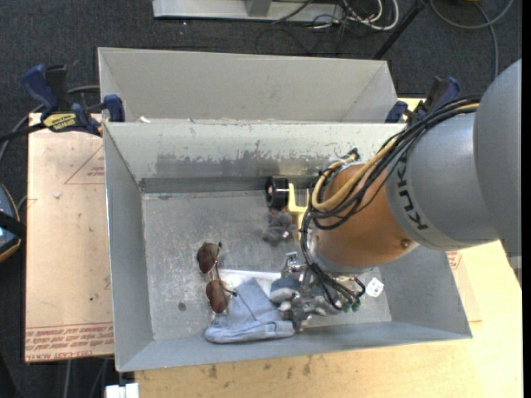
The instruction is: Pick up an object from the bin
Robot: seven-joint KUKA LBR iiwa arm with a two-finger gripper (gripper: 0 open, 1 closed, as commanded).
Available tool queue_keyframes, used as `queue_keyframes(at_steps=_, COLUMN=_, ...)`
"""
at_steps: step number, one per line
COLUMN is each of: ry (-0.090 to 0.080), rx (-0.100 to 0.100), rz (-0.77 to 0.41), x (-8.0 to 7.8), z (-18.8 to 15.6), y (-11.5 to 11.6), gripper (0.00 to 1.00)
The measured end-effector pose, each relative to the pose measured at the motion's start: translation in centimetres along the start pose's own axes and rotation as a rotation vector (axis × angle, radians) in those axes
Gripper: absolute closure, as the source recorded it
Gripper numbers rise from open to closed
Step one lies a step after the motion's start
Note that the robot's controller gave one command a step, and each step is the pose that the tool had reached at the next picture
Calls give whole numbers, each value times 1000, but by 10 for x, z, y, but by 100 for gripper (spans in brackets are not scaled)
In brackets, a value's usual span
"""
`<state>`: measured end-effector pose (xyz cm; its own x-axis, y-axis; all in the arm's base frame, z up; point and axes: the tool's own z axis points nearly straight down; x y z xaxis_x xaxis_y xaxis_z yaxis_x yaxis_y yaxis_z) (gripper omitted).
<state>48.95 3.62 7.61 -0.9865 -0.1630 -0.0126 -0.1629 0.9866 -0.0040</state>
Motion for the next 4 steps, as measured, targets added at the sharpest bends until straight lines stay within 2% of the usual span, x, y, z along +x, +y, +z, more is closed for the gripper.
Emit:
queue_keyframes(at_steps=1, ry=1, rx=0, rz=0, x=0, z=0, y=0, gripper=100)
queue_keyframes(at_steps=2, ry=18, rx=-6, rz=0, x=5, z=-47, y=-20, gripper=100)
queue_keyframes(at_steps=3, ry=15, rx=-4, rz=-9, x=-14, z=-107, y=-11, gripper=100)
queue_keyframes(at_steps=4, ry=13, rx=-7, rz=-4, x=-24, z=-168, y=-27, gripper=100)
